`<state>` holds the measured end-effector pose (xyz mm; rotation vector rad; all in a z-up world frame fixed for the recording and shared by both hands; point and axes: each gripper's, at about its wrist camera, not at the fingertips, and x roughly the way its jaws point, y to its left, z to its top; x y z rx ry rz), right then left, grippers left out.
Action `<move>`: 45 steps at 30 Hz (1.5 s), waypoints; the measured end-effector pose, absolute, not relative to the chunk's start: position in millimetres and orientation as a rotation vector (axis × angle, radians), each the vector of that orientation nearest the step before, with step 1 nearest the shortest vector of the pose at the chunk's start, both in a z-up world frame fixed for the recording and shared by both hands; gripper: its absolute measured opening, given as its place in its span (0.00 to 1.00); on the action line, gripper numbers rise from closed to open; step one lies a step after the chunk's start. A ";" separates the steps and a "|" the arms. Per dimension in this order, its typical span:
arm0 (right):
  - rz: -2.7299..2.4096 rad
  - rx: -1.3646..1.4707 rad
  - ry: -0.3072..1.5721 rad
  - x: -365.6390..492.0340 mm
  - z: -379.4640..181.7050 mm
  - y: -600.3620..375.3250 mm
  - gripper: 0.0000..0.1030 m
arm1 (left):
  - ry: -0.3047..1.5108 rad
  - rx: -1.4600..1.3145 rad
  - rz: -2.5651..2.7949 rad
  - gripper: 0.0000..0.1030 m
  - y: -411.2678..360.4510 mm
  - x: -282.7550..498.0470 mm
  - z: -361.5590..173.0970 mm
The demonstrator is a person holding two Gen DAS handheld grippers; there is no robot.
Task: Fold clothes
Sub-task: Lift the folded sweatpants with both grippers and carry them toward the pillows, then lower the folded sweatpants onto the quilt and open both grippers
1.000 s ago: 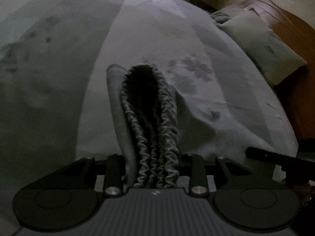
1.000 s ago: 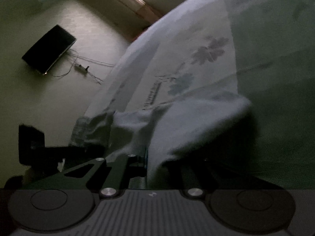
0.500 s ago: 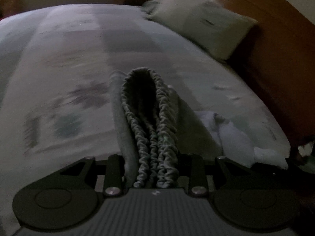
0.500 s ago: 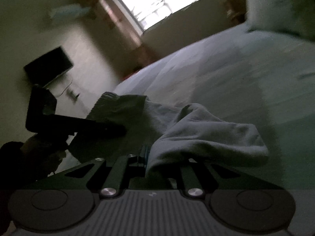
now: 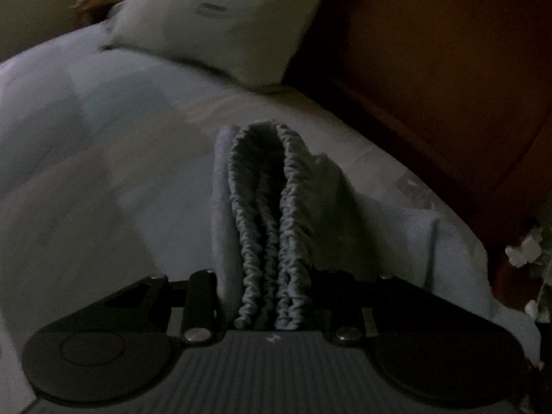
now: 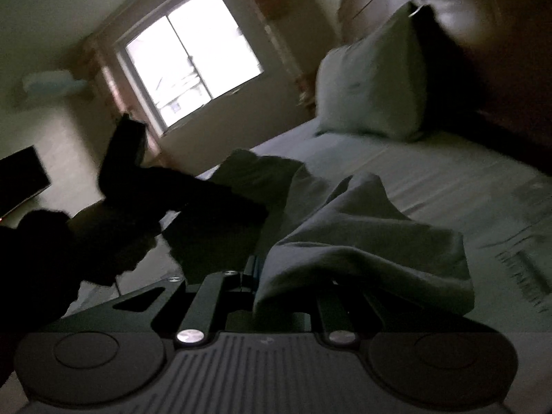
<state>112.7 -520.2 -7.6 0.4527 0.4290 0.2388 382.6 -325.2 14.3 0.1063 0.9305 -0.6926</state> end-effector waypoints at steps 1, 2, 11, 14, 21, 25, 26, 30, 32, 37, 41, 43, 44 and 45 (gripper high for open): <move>0.223 0.456 0.420 112.9 -10.0 -526.7 0.15 | 0.927 0.126 -0.705 0.28 -343.2 389.3 13.6; 0.206 0.459 0.412 113.2 -12.4 -532.9 0.15 | 0.924 0.145 -0.718 0.28 -361.0 395.9 12.9; 0.094 0.612 0.408 133.6 -50.8 -562.1 0.16 | 0.940 0.359 -0.784 0.28 -485.0 435.3 -2.7; 0.070 0.658 0.415 139.8 -63.3 -562.9 0.16 | 0.944 0.421 -0.786 0.29 -506.6 441.6 -11.1; 0.012 0.665 0.427 144.8 -79.4 -573.6 0.16 | 0.959 0.487 -0.797 0.30 -540.8 446.9 -45.0; -0.004 0.681 0.435 140.4 -86.1 -581.1 0.16 | 0.944 0.472 -0.774 0.38 -540.6 451.7 -45.4; -0.005 0.679 0.438 140.0 -86.9 -582.0 0.16 | 0.948 0.458 -0.772 0.38 -538.0 453.0 -43.0; -0.009 0.660 0.439 144.8 -88.3 -583.2 0.16 | 0.950 0.413 -0.763 0.41 -523.3 456.4 -30.8; -0.008 0.656 0.439 146.9 -89.7 -583.5 0.16 | 0.948 0.402 -0.757 0.41 -515.2 458.9 -27.1; -0.013 0.635 0.439 143.1 -83.2 -577.1 0.16 | 0.946 0.399 -0.734 0.41 -507.9 463.1 -29.2; -0.028 0.623 0.445 141.7 -83.0 -578.3 0.16 | 0.966 0.413 -0.716 0.41 -516.5 466.6 -35.9; -0.038 0.624 0.454 141.2 -85.5 -581.8 0.22 | 0.983 0.400 -0.707 0.42 -518.2 469.9 -37.1; -0.042 0.630 0.459 140.6 -87.5 -584.3 0.23 | 0.997 0.371 -0.699 0.42 -517.0 472.9 -36.3; -0.047 0.637 0.465 140.2 -89.9 -586.9 0.24 | 1.010 0.342 -0.693 0.42 -515.4 475.8 -35.3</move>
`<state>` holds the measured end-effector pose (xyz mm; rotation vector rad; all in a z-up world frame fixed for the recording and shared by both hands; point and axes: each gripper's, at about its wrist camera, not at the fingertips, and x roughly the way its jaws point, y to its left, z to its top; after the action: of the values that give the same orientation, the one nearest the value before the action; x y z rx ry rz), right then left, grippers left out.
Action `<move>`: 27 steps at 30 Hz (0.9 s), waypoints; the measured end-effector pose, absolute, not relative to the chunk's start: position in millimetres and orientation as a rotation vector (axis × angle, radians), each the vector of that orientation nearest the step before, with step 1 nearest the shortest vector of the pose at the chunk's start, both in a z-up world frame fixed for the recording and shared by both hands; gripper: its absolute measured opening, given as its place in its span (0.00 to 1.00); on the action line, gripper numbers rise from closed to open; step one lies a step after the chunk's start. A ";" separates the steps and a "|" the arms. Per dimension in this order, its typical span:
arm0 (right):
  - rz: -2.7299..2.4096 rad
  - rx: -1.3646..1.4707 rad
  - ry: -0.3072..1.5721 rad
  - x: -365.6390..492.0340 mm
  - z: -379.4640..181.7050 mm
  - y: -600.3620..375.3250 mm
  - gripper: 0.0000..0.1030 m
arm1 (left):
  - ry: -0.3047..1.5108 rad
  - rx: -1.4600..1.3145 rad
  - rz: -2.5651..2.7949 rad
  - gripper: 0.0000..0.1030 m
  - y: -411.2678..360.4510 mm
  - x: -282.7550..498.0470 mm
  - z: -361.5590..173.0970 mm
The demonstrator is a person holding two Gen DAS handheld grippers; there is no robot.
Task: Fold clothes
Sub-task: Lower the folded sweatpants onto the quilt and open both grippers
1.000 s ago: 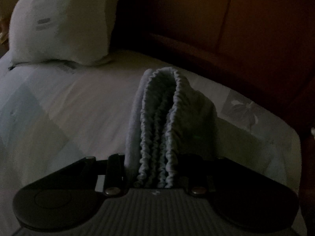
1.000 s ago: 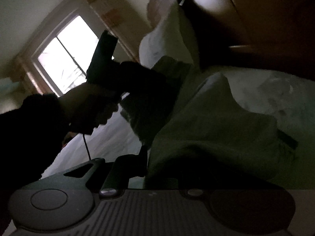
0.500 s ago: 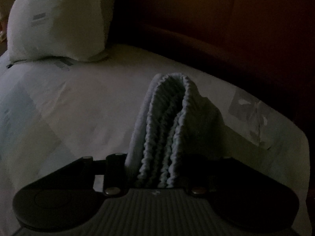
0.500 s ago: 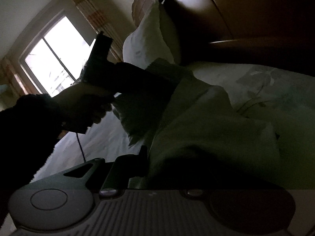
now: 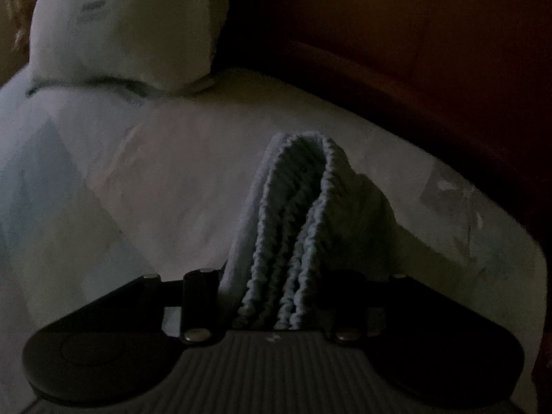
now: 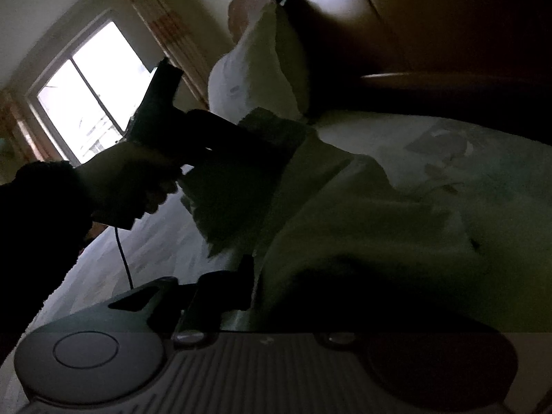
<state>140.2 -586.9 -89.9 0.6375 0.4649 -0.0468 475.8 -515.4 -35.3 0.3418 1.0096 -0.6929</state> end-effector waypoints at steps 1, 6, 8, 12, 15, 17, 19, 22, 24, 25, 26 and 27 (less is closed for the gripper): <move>-0.050 0.646 0.471 139.7 -91.8 -589.0 0.24 | 1.019 0.309 -0.692 0.42 -512.0 478.1 -33.4; -0.052 0.665 0.473 137.3 -96.1 -592.7 0.24 | 1.034 0.248 -0.694 0.44 -499.2 482.4 -24.4; -0.054 0.658 0.477 138.2 -96.8 -591.2 0.24 | 1.018 0.288 -0.704 0.45 -498.7 477.3 -19.7; -0.053 0.663 0.483 139.1 -97.5 -591.2 0.25 | 0.859 0.605 -0.721 0.61 -510.7 448.7 -9.5; -0.042 0.688 0.475 138.8 -98.0 -593.3 0.38 | 0.682 0.769 -0.674 0.77 -514.7 428.0 2.0; -0.035 0.708 0.470 138.0 -97.9 -594.6 0.46 | 0.633 0.774 -0.665 0.81 -511.5 423.8 9.9; -0.027 0.721 0.469 137.2 -97.7 -595.2 0.56 | 0.651 0.740 -0.673 0.81 -506.2 423.3 11.7; -0.019 0.753 0.477 133.1 -99.6 -599.1 0.66 | 0.694 0.686 -0.690 0.81 -497.4 421.1 10.0; -0.014 0.774 0.484 127.3 -101.2 -602.4 0.70 | 0.714 0.659 -0.708 0.81 -488.3 412.2 1.9; -0.010 0.784 0.487 123.3 -102.1 -604.0 0.74 | 0.736 0.635 -0.726 0.81 -483.2 408.2 -4.1; -0.006 0.794 0.490 119.3 -103.1 -605.7 0.77 | 0.763 0.610 -0.745 0.81 -476.5 401.4 -10.7; -0.003 0.804 0.493 115.3 -104.0 -607.3 0.80 | 0.789 0.584 -0.764 0.81 -469.6 394.1 -17.3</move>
<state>115.3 -607.3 -104.0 0.8038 0.4933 -0.0027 394.1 -469.6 -17.3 0.5842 0.7888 -0.7640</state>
